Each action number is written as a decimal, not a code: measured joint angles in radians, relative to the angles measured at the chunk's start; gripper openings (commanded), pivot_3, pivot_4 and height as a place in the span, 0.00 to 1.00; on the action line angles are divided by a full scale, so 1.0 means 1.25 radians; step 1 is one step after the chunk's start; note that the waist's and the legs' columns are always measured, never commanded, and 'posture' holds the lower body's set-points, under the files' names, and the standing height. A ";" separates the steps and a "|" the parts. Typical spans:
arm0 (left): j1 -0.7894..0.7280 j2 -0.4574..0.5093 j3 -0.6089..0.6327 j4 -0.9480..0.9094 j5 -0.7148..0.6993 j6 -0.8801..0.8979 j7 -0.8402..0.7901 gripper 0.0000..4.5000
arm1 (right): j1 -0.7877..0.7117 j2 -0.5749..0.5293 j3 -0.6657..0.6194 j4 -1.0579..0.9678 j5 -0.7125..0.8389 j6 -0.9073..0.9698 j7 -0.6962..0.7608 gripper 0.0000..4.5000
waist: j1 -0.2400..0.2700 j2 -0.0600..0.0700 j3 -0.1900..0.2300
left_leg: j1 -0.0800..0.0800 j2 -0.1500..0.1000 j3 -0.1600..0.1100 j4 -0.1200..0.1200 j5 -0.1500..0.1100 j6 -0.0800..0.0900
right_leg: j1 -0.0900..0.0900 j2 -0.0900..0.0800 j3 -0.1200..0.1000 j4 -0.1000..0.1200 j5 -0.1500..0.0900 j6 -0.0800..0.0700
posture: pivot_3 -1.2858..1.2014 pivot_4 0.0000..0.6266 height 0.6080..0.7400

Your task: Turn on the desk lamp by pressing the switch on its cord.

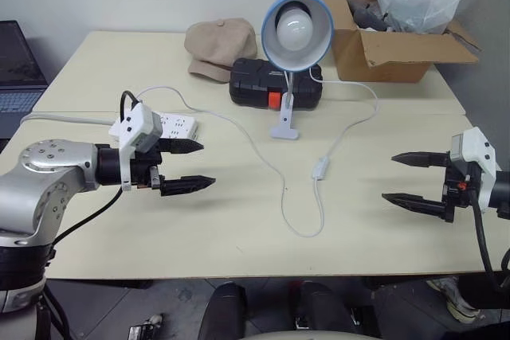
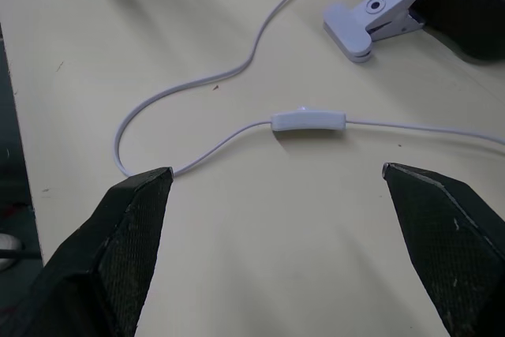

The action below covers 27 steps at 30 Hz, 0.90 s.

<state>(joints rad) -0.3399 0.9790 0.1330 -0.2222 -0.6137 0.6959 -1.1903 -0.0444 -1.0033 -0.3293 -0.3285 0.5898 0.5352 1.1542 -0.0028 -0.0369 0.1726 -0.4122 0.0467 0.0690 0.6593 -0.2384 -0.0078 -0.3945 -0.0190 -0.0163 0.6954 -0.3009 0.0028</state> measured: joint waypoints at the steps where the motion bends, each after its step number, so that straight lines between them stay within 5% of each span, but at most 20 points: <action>1: 0.002 0.000 0.000 0.001 0.000 0.000 0.000 1.00 | 0.000 0.001 0.000 0.000 0.000 0.000 0.000 1.00 | 0.000 0.000 0.000 | 0.000 0.000 0.000 0.000 0.000 0.000 | 0.000 0.000 0.000 0.000 0.000 0.000 | 0.52 0.24 1.00; 27: 0.047 -0.025 0.020 -0.001 -0.017 -0.006 0.038 1.00 | -0.016 0.038 0.029 0.019 -0.006 0.070 -0.074 1.00 | 0.001 0.000 0.000 | 0.000 0.000 0.000 0.000 0.000 0.000 | 0.000 0.000 0.000 0.000 0.000 0.000 | 0.52 0.24 1.00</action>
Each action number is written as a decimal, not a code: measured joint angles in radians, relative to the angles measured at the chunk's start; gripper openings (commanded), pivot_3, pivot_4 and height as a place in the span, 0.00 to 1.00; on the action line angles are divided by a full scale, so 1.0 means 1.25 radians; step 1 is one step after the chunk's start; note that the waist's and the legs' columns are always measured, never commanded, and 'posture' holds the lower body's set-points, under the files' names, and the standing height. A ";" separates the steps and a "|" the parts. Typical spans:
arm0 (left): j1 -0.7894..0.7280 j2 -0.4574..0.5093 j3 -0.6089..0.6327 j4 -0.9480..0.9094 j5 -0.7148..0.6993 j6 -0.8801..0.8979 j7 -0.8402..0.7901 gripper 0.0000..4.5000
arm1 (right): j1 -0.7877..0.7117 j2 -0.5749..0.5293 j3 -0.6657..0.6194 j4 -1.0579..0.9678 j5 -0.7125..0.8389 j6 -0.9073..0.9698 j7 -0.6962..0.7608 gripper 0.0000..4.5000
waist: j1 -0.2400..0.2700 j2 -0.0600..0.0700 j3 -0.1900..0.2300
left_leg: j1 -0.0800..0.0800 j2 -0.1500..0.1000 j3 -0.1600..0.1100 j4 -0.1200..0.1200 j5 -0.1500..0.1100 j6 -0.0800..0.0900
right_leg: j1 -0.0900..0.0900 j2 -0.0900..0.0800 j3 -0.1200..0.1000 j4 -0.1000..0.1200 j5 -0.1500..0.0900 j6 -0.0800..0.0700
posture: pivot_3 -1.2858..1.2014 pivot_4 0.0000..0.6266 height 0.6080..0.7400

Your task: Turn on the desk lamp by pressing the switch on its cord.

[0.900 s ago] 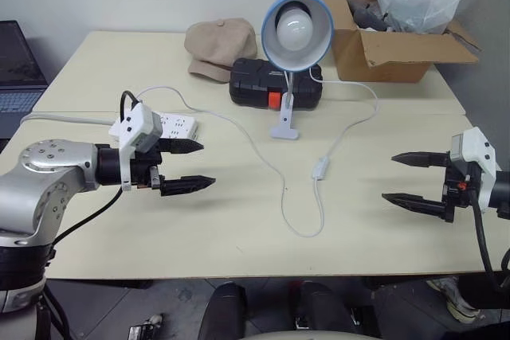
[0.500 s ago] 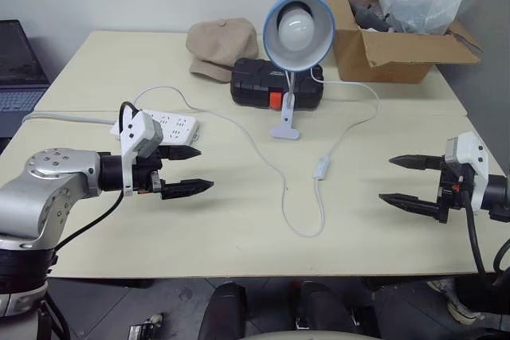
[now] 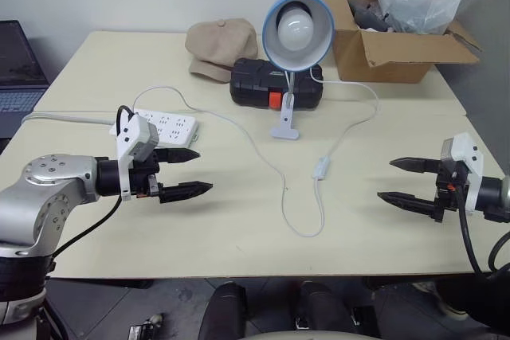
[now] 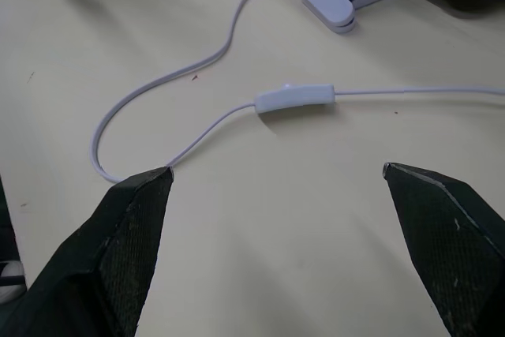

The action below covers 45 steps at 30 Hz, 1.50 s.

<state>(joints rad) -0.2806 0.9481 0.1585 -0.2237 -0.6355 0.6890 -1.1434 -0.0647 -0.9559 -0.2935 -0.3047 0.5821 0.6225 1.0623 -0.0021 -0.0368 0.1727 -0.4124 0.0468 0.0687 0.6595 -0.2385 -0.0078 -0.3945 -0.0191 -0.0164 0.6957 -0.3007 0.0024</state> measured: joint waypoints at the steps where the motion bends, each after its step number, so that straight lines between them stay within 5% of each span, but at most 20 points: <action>1: -0.009 -0.009 0.000 0.000 -0.006 0.001 0.001 1.00 | -0.006 0.004 0.000 -0.012 0.009 0.017 -0.015 1.00 | 0.000 0.000 0.000 | 0.000 0.000 0.000 0.000 0.000 0.000 | 0.000 0.000 0.000 0.000 0.000 0.000 | 0.52 0.24 1.00; 10: -0.059 -0.011 -0.038 -0.008 -0.042 0.058 -0.026 1.00 | -0.106 0.062 0.022 -0.053 0.087 0.278 -0.202 1.00 | -0.003 0.000 0.000 | 0.000 0.000 0.000 0.000 0.000 0.000 | 0.000 0.000 0.000 0.001 0.000 0.000 | 0.52 0.24 1.00; 26: -0.116 -0.082 -0.157 0.011 0.004 0.007 -0.055 1.00 | -0.465 0.491 -0.009 0.135 0.103 0.751 -0.643 1.00 | -0.004 0.000 0.000 | -0.005 0.000 0.002 0.000 0.000 0.000 | -0.008 0.001 0.002 0.003 0.002 -0.003 | 0.52 0.24 1.00; 45: -0.093 -0.089 -0.159 0.035 0.023 -0.034 -0.076 1.00 | -0.572 0.585 -0.069 0.314 -0.012 0.786 -0.710 1.00 | -0.016 0.000 0.000 | -0.007 0.000 0.002 0.000 0.000 0.000 | -0.009 0.001 0.002 0.002 0.002 -0.003 | 0.52 0.24 1.00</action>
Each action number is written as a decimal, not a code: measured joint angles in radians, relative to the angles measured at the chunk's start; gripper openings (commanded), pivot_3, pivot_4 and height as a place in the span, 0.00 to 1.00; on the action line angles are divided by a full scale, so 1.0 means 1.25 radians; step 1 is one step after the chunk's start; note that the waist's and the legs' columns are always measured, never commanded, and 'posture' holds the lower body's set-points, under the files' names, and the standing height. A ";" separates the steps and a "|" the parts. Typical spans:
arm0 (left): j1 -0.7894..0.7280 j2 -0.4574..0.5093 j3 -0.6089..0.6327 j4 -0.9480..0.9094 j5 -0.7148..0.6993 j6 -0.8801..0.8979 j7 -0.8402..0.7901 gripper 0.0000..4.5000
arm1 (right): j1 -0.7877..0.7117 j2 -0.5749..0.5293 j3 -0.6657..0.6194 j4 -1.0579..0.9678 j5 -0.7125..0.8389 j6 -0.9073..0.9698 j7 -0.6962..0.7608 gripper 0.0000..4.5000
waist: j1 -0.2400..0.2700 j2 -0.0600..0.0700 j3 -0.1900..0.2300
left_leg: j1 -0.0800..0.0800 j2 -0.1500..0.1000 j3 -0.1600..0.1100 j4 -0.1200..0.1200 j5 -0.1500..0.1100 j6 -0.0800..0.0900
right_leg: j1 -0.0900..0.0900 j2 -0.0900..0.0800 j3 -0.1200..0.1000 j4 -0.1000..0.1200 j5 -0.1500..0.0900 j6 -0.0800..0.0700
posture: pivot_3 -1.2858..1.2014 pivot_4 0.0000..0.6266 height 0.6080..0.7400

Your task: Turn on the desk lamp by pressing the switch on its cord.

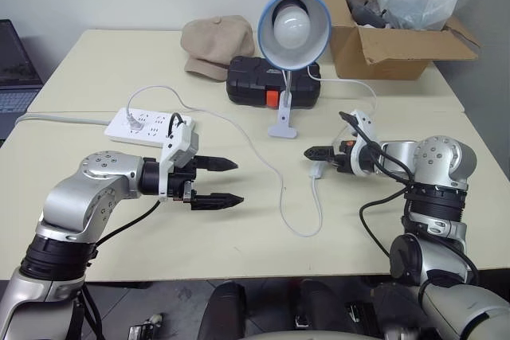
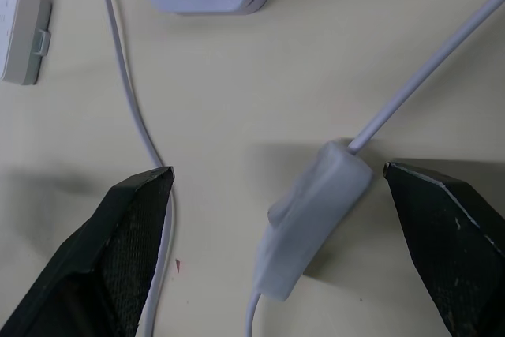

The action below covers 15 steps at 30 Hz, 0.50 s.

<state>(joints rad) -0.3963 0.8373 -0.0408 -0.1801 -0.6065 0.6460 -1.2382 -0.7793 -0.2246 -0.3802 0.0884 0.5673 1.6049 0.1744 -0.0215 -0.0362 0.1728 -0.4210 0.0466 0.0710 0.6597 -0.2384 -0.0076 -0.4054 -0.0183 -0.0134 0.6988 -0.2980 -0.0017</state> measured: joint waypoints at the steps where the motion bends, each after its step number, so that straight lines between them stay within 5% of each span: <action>1: 0.001 0.000 0.000 0.000 0.000 0.000 0.001 1.00 | 0.000 0.000 0.001 0.000 -0.004 0.000 0.000 1.00 | -0.002 0.000 0.000 | 0.000 0.000 0.000 0.000 0.000 0.000 | 0.000 0.000 0.000 0.000 0.000 0.000 | 0.52 0.24 1.00; 9: 0.001 0.000 0.000 -0.002 -0.001 0.001 0.003 1.00 | -0.015 0.001 0.007 0.040 -0.025 -0.018 0.006 1.00 | -0.007 0.000 0.000 | 0.000 0.000 0.000 0.000 0.000 0.000 | 0.000 0.000 0.000 0.000 0.000 0.000 | 0.52 0.24 1.00; 15: 0.001 0.000 0.000 -0.004 -0.002 0.003 0.005 1.00 | -0.022 -0.002 0.009 0.081 -0.038 -0.048 0.017 0.71 | -0.007 0.000 0.000 | 0.000 0.000 0.000 0.000 0.000 0.000 | 0.000 0.000 0.000 0.000 0.000 0.000 | 0.52 0.24 1.00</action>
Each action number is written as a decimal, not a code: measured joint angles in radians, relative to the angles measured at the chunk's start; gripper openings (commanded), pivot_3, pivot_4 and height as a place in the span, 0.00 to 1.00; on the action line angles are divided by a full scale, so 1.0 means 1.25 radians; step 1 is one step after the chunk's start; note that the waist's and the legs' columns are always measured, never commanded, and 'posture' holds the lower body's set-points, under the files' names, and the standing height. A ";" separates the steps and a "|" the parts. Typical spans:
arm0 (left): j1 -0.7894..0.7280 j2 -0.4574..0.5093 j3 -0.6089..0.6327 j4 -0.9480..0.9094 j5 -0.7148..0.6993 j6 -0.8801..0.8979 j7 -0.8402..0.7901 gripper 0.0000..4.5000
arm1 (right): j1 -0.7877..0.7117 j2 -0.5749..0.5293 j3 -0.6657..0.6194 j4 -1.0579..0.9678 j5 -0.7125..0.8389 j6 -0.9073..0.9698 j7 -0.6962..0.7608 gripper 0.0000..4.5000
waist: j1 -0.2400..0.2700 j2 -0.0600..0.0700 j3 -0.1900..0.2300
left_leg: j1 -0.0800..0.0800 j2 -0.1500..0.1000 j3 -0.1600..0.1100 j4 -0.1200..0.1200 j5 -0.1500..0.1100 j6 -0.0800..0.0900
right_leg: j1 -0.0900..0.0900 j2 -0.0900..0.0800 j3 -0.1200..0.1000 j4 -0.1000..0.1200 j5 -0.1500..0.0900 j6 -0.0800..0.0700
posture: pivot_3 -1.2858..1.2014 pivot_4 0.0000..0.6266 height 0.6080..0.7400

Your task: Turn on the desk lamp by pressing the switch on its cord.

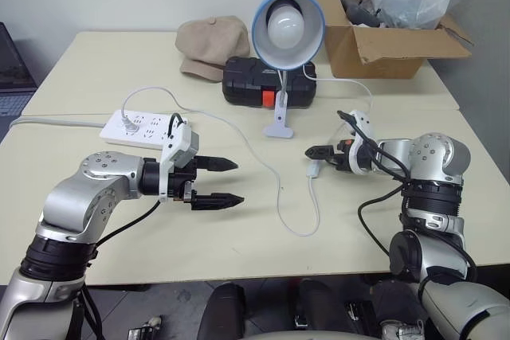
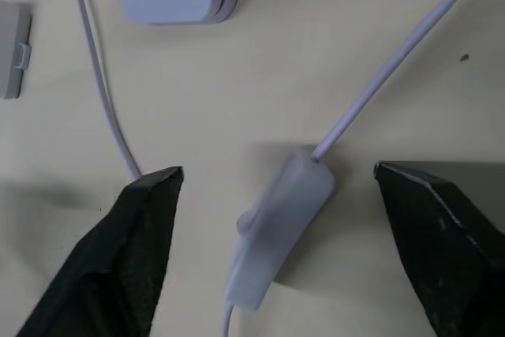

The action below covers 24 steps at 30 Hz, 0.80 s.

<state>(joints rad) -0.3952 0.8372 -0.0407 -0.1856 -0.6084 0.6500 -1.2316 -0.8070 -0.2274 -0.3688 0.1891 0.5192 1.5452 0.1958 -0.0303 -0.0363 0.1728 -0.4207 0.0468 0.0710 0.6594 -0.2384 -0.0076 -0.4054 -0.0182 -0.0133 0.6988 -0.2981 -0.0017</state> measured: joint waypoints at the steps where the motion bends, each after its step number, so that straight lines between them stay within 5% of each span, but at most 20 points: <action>1: 0.000 0.000 0.000 -0.001 0.000 0.000 0.000 1.00 | -0.002 0.000 0.001 0.008 -0.003 -0.006 0.001 0.66 | 0.000 0.000 0.000 | 0.000 0.000 0.000 0.000 0.000 0.000 | 0.000 0.000 0.000 0.000 0.000 0.000 | 0.52 0.24 1.00; 12: -0.002 -0.008 0.000 -0.010 -0.002 0.017 0.011 1.00 | -0.032 0.001 0.013 0.070 -0.007 -0.033 0.032 0.10 | -0.001 0.000 0.000 | 0.000 0.000 0.000 0.000 0.000 0.000 | 0.000 0.000 0.000 0.000 0.000 0.000 | 0.52 0.24 1.00; 24: -0.026 -0.023 0.001 -0.011 -0.021 0.054 0.030 1.00 | -0.033 -0.002 -0.017 0.069 0.013 -0.020 0.061 0.08 | -0.001 0.000 0.000 | 0.000 0.000 0.000 0.000 0.000 0.000 | 0.000 0.000 0.000 0.000 0.000 0.000 | 0.52 0.24 1.00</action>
<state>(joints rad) -0.4271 0.8080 -0.0397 -0.1996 -0.6352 0.7179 -1.1941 -0.8477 -0.2300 -0.3899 0.2756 0.5358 1.5203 0.2717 -0.0315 -0.0361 0.1729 -0.4209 0.0468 0.0709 0.6590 -0.2384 -0.0076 -0.4055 -0.0182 -0.0133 0.6985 -0.2981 -0.0017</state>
